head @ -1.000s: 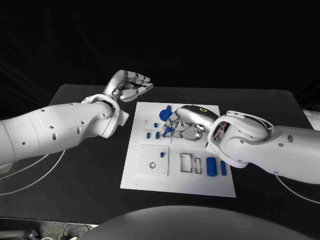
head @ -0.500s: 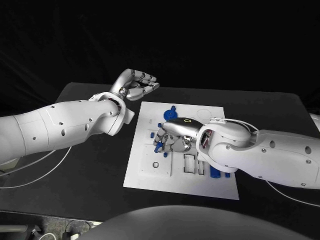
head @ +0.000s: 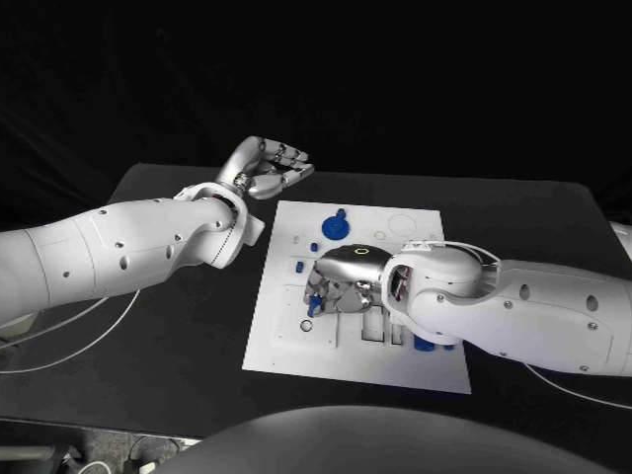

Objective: Assemble the parts on the task board

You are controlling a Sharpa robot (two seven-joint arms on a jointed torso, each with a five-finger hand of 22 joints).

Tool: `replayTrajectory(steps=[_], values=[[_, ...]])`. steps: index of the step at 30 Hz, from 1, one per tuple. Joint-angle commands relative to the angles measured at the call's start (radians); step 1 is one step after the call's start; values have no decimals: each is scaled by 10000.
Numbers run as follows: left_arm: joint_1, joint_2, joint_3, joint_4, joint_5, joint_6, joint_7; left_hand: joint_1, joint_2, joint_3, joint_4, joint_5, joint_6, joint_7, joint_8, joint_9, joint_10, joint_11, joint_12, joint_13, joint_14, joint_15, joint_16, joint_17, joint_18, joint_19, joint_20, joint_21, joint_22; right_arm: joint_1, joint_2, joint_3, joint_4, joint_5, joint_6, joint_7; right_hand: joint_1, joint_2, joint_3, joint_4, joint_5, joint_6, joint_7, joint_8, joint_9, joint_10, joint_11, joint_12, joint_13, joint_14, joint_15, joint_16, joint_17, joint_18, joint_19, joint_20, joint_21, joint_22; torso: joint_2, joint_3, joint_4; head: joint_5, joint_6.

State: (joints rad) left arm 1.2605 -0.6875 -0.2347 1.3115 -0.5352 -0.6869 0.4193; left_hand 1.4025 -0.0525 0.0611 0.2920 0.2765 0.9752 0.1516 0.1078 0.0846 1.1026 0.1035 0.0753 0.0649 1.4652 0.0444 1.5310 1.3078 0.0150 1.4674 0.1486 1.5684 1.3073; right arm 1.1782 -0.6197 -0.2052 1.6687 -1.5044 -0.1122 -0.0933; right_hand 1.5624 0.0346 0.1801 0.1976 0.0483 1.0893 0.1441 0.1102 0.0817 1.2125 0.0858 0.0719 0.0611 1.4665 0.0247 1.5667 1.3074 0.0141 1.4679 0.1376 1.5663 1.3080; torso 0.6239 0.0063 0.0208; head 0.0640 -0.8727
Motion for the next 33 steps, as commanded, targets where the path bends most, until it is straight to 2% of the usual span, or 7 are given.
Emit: replayTrajectory(steps=[1,10,33], values=[[-5,8,9,44,-88,90,156,26,56,-57,-3,47,22,29,-63,-9,50,-15,-69,-5,672,-84,-6,1697,-150,1034,-33,24,2635,-55,60,-3,-27,-302,156,241,33,-11,23,29,19,210,-104,-9,74,-79,30,-51,-13,1043,30,41,2634,-141,1029,-30,45,2628,24,1,12,-39,1],[-8,-3,10,100,-93,58,178,37,63,-60,-2,52,21,29,-69,-11,47,-14,-71,-6,676,-83,-2,1705,-150,1034,-33,24,2635,-148,213,-7,-73,-325,83,343,34,-11,25,30,21,207,-103,-13,73,-81,31,-55,-13,1043,31,41,2634,-141,1029,-28,45,2628,27,-8,16,-44,1],[-6,-45,15,150,-93,45,175,37,63,-60,-2,52,21,29,-69,-11,47,-14,-71,-6,676,-83,-2,1705,-150,1034,-33,24,2635,-186,359,-10,-73,-705,637,160,54,-19,47,27,26,175,-96,-45,62,-121,43,-88,-14,1043,43,41,2634,-141,1029,-17,45,2628,5,-4,7,-89,1]])
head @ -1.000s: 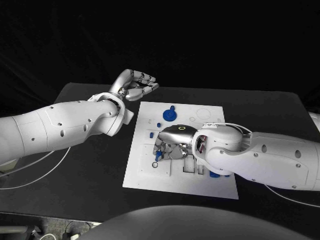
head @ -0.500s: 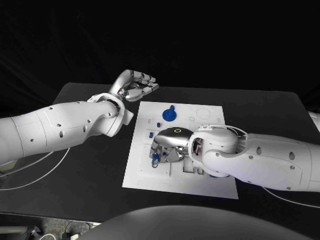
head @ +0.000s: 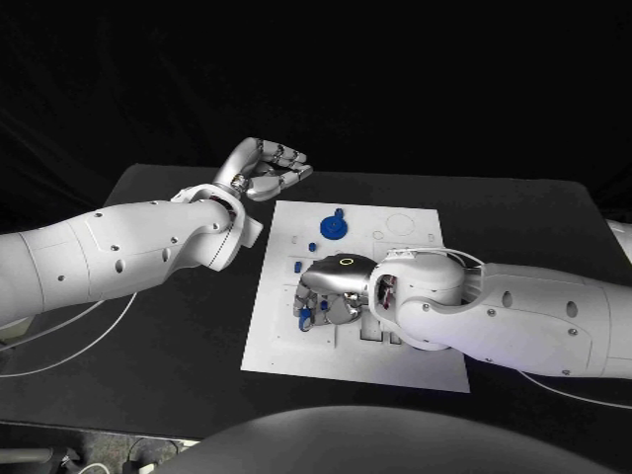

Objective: Assemble the parts on the task board

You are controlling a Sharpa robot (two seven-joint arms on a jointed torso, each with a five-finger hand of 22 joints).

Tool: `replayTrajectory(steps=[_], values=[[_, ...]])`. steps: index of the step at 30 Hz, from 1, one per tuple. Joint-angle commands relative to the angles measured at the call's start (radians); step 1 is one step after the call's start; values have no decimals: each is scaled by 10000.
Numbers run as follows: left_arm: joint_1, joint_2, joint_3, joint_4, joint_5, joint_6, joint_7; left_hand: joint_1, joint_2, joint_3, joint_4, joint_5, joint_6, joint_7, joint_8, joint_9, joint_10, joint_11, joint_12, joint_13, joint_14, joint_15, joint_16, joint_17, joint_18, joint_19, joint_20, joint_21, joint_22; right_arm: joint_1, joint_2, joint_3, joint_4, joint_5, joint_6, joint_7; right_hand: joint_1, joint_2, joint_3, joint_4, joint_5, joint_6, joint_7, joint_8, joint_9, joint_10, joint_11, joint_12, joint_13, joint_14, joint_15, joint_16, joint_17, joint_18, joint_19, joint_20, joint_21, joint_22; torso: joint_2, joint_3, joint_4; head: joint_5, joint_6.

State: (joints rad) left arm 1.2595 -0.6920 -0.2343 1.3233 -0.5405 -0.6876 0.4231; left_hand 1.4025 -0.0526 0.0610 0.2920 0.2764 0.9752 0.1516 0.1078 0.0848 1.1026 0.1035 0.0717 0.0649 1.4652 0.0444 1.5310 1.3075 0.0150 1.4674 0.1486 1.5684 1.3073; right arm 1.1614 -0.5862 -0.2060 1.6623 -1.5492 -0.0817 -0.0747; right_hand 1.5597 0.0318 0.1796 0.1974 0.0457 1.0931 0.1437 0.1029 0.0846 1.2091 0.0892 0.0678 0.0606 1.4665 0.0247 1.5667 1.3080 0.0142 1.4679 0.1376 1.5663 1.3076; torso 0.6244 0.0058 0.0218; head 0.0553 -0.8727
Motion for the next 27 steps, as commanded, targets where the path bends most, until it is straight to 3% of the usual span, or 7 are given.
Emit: replayTrajectory(steps=[1,15,21,27], values=[[4,-3,11,33,-40,53,137,37,63,-60,-2,52,21,29,-69,-14,47,-14,-35,-6,676,-83,-2,1708,-150,1034,-33,24,2635,-20,32,-2,-15,-265,338,-28,81,9,53,29,51,137,-92,27,33,-87,9,-47,-9,1043,43,41,2627,-142,1029,-17,45,2632,3,0,-5,0,1],[4,-50,11,69,-40,55,134,64,77,-71,0,69,22,31,-79,-18,39,-12,-40,-7,679,-82,1,1715,-150,1034,-34,24,2635,-53,123,-13,-131,-720,386,-54,102,-2,74,21,53,105,-90,-4,24,-134,12,-66,-10,1043,52,41,2627,-142,1029,-7,45,2632,7,0,6,-21,1],[4,-68,11,82,-40,56,126,64,77,-71,0,69,22,31,-79,-18,39,-12,-40,-7,679,-82,1,1715,-150,1034,-34,24,2635,-66,118,-15,-122,-1100,369,-78,116,1,94,19,56,83,-91,-25,17,-171,10,-74,-11,1043,53,41,2627,-142,1029,-2,45,2632,14,5,-18,-3,1],[4,-64,11,85,-40,66,123,64,77,-71,0,69,22,31,-79,-18,39,-12,-40,-7,679,-82,1,1715,-150,1034,-34,24,2635,-74,108,-15,-110,-1236,454,-136,123,0,106,17,56,71,-92,-39,13,-198,7,-78,-12,1043,53,41,2627,-142,1029,0,45,2632,7,4,1,-84,1]])
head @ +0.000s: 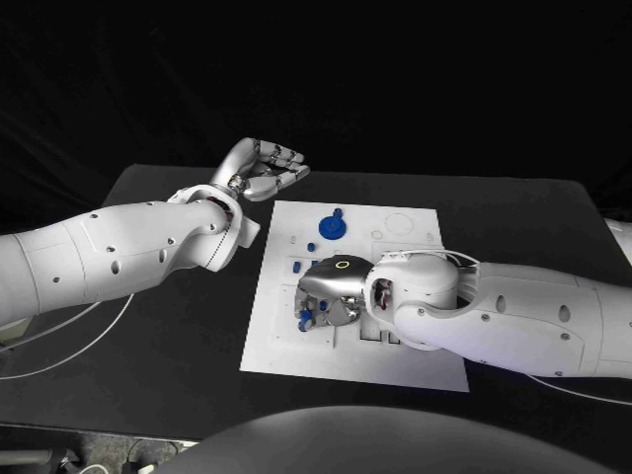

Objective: Assemble the parts on the task board

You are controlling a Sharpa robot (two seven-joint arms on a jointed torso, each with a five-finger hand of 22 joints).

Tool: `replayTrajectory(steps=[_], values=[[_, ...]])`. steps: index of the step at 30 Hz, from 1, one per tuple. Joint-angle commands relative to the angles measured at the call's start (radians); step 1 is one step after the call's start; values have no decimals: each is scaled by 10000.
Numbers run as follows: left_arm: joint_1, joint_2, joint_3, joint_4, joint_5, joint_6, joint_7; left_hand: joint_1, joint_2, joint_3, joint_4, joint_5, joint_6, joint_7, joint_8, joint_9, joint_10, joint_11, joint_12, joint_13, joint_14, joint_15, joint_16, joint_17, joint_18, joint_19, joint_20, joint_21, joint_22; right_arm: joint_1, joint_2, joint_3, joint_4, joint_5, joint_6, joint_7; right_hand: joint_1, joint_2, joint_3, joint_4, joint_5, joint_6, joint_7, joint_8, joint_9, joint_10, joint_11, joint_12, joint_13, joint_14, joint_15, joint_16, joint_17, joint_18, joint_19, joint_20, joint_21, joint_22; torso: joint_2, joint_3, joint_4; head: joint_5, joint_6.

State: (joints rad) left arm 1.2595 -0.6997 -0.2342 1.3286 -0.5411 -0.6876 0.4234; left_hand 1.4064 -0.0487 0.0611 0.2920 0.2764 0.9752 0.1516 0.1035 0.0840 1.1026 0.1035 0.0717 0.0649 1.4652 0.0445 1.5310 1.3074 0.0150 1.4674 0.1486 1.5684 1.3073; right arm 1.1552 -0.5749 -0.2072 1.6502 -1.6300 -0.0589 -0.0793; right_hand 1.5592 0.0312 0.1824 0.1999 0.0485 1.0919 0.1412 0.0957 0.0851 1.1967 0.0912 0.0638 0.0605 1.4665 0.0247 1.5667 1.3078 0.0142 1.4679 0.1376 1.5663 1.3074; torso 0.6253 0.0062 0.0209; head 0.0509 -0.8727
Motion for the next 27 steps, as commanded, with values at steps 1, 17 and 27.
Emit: replayTrajectory(steps=[1,17,27], values=[[4,13,10,31,-35,65,119,25,38,-71,0,69,23,31,-37,-10,40,-12,-40,-7,679,-82,1,1717,-150,1034,-34,24,2635,-13,-5,-4,10,-435,234,-95,128,4,79,-9,28,81,-68,31,7,-79,-14,-39,-10,1043,52,41,2630,-142,1029,0,45,2634,-2,-2,7,-42,1],[4,49,10,7,-35,78,135,25,38,-71,0,69,23,31,-37,-10,40,-12,-40,-7,679,-82,1,1717,-150,1034,-34,24,2635,-63,-3,-10,-38,-301,322,-98,-476,-827,-446,134,10,-1852,262,-347,-214,-2205,282,-17,10,1043,193,41,2630,-104,930,134,-82,2582,-13,-10,12,-186,1],[4,51,10,-11,-35,76,140,25,38,-71,0,69,23,31,-37,-10,40,-12,-40,-7,679,-82,1,1717,-150,1034,-34,24,2635,-92,-145,-15,38,-37,-255,-85,-897,-933,-784,145,7,-2289,430,-312,-180,-2677,415,53,36,1043,277,41,2630,-38,762,191,-305,2491,2,3,12,-172,1]])
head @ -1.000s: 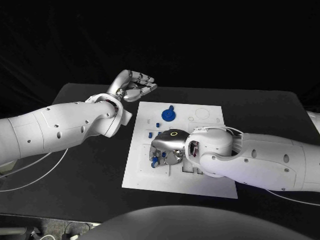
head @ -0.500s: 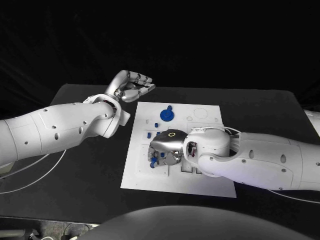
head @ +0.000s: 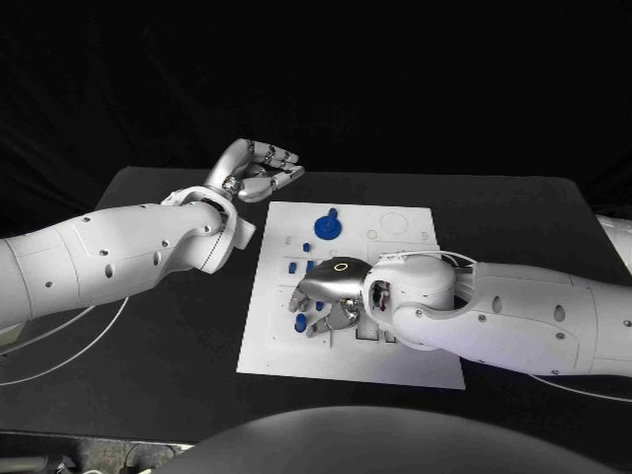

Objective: Assemble the parts on the task board

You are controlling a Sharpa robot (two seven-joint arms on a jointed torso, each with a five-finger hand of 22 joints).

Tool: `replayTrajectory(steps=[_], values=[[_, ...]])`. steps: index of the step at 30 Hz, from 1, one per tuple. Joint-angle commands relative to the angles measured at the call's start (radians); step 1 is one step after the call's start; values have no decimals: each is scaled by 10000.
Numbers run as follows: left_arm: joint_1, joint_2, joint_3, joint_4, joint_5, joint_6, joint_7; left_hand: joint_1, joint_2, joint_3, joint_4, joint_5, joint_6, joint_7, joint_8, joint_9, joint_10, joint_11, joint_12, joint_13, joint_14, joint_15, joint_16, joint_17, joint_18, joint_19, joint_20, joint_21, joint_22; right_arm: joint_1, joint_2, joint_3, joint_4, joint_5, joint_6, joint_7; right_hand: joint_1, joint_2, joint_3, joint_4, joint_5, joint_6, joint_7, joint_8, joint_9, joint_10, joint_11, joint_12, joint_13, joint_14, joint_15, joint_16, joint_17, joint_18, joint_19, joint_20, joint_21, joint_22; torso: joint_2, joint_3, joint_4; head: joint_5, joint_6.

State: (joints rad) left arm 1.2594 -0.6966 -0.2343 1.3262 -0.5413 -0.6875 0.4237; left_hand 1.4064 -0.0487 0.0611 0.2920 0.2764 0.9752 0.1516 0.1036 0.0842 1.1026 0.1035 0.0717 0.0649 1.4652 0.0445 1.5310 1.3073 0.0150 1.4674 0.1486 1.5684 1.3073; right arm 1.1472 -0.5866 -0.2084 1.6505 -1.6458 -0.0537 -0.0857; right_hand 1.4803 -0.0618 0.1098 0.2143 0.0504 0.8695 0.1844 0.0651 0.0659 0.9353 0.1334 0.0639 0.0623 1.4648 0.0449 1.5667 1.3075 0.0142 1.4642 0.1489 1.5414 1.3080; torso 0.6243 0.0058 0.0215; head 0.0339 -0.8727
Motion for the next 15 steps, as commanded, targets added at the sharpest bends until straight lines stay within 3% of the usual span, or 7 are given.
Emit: replayTrajectory(steps=[1,4,9,12,15], values=[[4,19,11,14,-33,77,137,25,38,-71,0,69,22,31,-38,-11,39,-13,-40,-7,679,-82,1,1718,-150,1034,-34,24,2635,-13,-45,-4,40,162,-377,-13,-138,11,-77,1,-13,-53,17,9,21,-55,9,74,23,1060,107,41,2633,-38,798,100,-57,2484,7,10,1,6,1],[4,21,11,11,-33,81,137,25,38,-71,0,69,22,31,-38,-11,39,-13,-40,-7,679,-82,1,1718,-150,1034,-34,24,2635,-16,-102,-5,56,288,-660,-6,-179,39,-109,-8,-13,-5,51,40,40,-13,38,126,34,1060,170,41,2633,-37,794,147,-65,2481,6,8,-2,2,1],[4,47,10,-27,-33,91,142,42,56,-86,5,84,27,33,-48,-15,35,-11,-43,-8,679,-81,0,1714,-150,1034,-34,24,2635,18,-405,-3,225,1025,-1689,52,-314,66,-190,39,-17,21,70,50,51,5,64,175,35,1060,215,41,2633,-26,769,202,-102,2466,0,-2,-2,-79,1],[4,79,10,-74,-33,106,142,42,56,-86,5,84,27,33,-48,-15,35,-11,-43,-8,679,-81,0,1714,-150,1034,-34,24,2635,260,-900,0,579,2865,-2677,-45,-454,177,-245,114,-8,111,126,88,73,198,106,325,63,1060,269,41,2633,-48,829,253,-26,2497,-4,-14,-11,-195,1],[4,110,9,-117,-33,123,144,39,51,-97,7,84,25,37,-52,-16,35,-9,-43,-8,672,-81,-7,1698,-150,1034,-34,24,2635,619,-1413,0,883,4554,-3030,-23,-645,273,-332,178,43,65,216,59,64,532,171,565,104,1060,345,41,2633,-56,855,333,4,2509,-2,-15,-19,-369,1]])
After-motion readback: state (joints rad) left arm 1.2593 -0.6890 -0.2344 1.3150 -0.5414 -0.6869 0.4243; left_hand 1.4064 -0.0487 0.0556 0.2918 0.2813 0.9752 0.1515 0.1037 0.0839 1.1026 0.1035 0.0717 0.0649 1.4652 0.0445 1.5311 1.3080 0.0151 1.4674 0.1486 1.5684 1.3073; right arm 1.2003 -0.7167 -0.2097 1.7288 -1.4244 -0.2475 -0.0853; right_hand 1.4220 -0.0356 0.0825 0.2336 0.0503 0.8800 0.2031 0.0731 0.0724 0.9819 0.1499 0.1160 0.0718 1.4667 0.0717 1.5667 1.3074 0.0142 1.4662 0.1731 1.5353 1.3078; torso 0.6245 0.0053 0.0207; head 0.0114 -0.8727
